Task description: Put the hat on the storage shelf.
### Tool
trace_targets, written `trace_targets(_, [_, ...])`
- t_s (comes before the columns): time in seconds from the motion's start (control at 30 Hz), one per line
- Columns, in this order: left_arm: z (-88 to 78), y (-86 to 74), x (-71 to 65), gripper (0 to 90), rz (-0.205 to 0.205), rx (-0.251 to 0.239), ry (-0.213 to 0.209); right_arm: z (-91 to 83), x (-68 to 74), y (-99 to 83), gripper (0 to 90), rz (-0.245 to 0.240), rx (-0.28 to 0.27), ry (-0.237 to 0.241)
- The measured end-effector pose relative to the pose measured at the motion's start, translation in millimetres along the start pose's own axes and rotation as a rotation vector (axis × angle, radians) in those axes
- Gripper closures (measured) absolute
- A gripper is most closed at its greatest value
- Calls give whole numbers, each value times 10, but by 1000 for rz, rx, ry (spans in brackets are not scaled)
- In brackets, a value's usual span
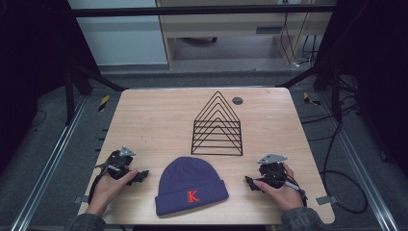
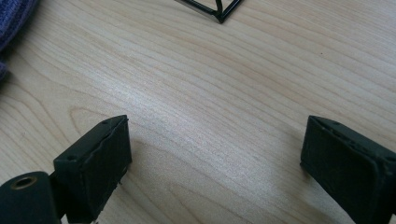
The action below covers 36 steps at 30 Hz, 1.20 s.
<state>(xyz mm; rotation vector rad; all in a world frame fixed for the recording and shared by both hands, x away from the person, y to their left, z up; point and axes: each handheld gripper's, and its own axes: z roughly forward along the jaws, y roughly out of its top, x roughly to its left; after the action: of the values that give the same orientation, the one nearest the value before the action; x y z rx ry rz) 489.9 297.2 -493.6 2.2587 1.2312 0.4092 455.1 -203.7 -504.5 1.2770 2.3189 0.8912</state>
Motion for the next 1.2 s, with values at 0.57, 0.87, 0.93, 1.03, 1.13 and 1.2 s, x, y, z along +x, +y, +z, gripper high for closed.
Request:
trace_targets(0.57, [-239, 139, -194, 133, -1, -142, -124, -93, 266, 131, 212, -68, -31, 69])
trace_targets(0.87, [-222, 472, -591, 205, 133, -111, -150, -126, 373, 182, 296, -102, -60, 116])
trace_targets(0.93, [-160, 546, -668, 223, 159, -89, -155, -132, 377, 186, 302, -100, -64, 122])
trace_targets(1.03, [-61, 637, -756, 234, 180, -44, -168, -131, 369, 180, 302, -102, -62, 119])
trace_targets(1.13, [23, 695, -801, 251, 191, -18, -160, -130, 370, 174, 301, -102, -55, 118])
trace_targets(1.2, [62, 719, -820, 269, 200, -4, -161, -129, 380, 173, 300, -99, -54, 123])
